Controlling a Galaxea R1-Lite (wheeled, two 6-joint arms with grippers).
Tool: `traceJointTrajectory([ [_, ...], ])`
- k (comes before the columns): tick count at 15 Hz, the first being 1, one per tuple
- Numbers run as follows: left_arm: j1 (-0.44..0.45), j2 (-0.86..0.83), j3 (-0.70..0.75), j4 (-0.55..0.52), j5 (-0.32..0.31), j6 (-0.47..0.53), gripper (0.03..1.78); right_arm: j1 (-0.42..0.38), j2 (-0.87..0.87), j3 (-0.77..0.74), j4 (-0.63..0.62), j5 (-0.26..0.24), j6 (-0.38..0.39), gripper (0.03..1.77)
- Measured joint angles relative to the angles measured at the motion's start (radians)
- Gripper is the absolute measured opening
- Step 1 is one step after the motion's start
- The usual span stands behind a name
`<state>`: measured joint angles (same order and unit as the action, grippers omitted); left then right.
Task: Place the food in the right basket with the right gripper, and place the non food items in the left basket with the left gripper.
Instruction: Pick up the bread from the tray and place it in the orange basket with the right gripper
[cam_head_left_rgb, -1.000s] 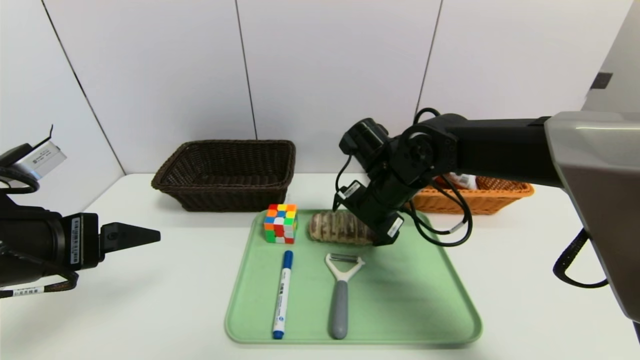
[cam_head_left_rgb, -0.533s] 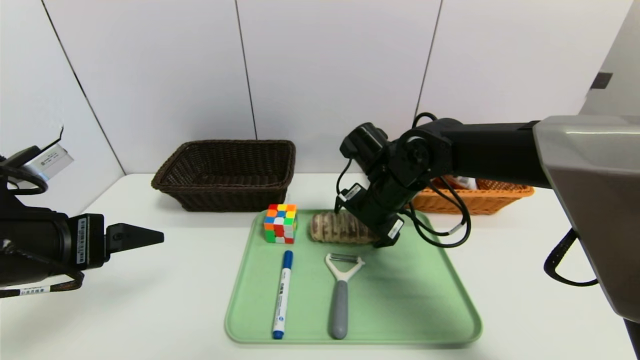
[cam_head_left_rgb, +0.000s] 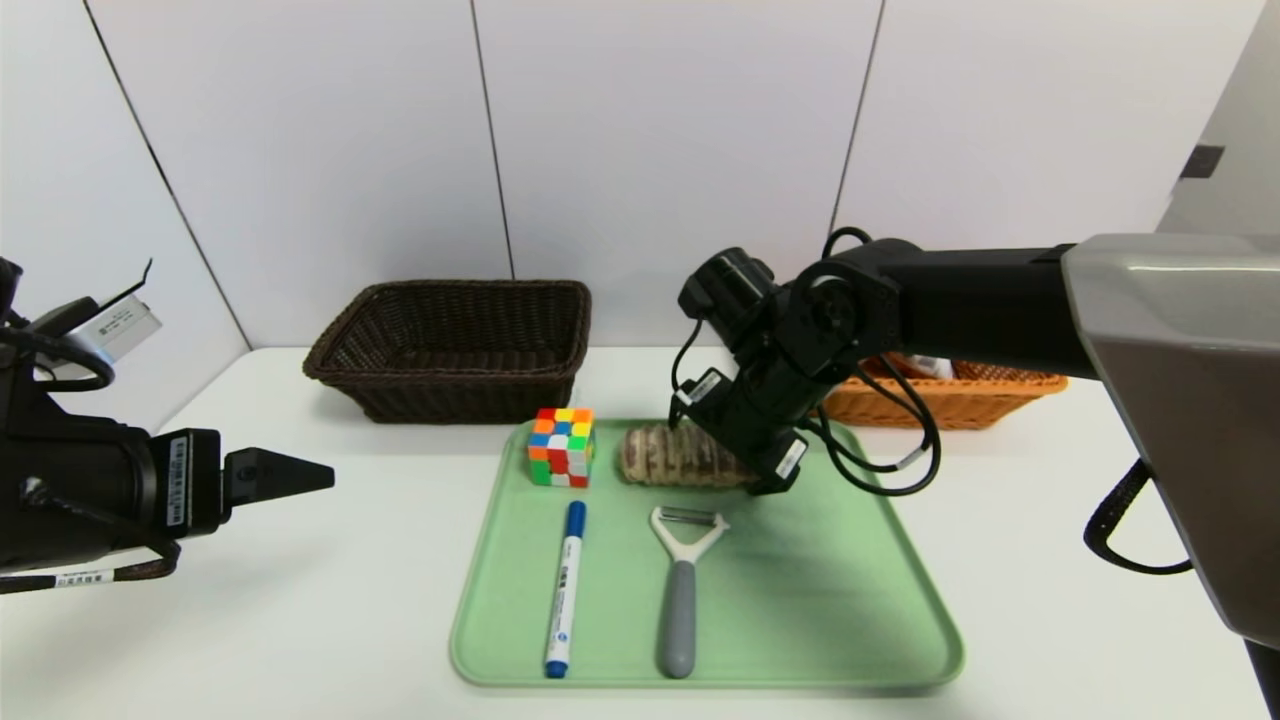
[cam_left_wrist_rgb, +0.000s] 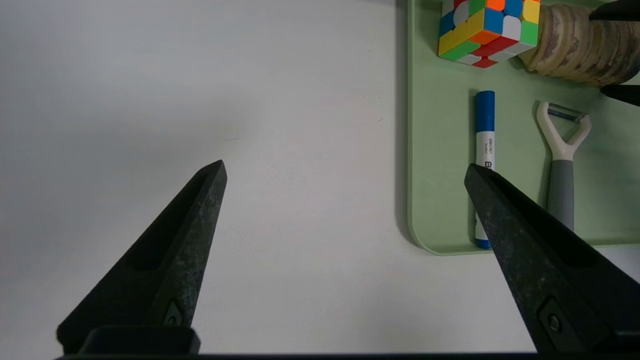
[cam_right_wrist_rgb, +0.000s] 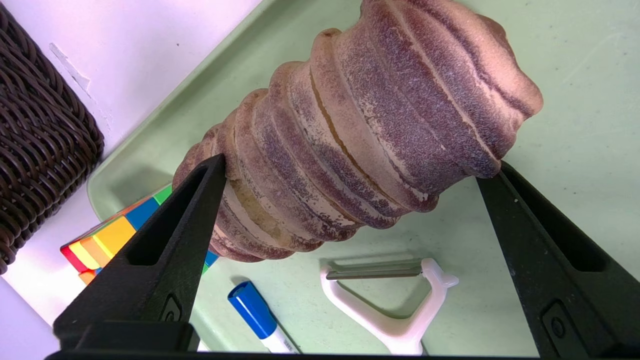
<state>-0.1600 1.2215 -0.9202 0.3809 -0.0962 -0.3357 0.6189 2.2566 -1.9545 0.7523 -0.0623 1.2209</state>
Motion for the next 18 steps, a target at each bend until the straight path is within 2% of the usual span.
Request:
traceJointTrajectory([
  [3, 0.0, 0.008, -0.002, -0.001, 0.0, -0.001, 1.69, 0.0, 0.0, 0.001, 0.003, 0.0, 0.0, 1.69],
  [4, 0.0, 0.01, -0.003, -0.001, 0.0, -0.001, 1.69, 0.0, 0.0, 0.002, 0.005, 0.001, 0.0, 1.57],
  [7, 0.0, 0.014, -0.004, -0.001, 0.0, -0.001, 1.69, 0.0, 0.0, 0.002, 0.01, 0.002, 0.001, 1.11],
  [10, 0.0, 0.015, -0.006, -0.009, 0.0, -0.001, 1.69, 0.0, 0.0, 0.002, 0.011, 0.002, 0.0, 0.8],
  [11, 0.0, 0.015, -0.006, -0.012, 0.0, -0.002, 1.69, 0.0, -0.001, 0.002, 0.011, 0.002, -0.001, 0.64],
  [12, 0.0, 0.016, -0.006, -0.013, 0.0, -0.002, 1.69, 0.001, -0.001, 0.002, 0.013, 0.003, -0.002, 0.19],
  [13, 0.0, 0.016, -0.006, -0.013, 0.0, -0.001, 1.69, 0.001, -0.002, 0.002, 0.013, 0.003, -0.003, 0.12],
  [18, 0.001, 0.018, -0.006, -0.013, 0.0, -0.001, 1.69, 0.009, -0.027, 0.001, 0.012, 0.003, -0.007, 0.12],
])
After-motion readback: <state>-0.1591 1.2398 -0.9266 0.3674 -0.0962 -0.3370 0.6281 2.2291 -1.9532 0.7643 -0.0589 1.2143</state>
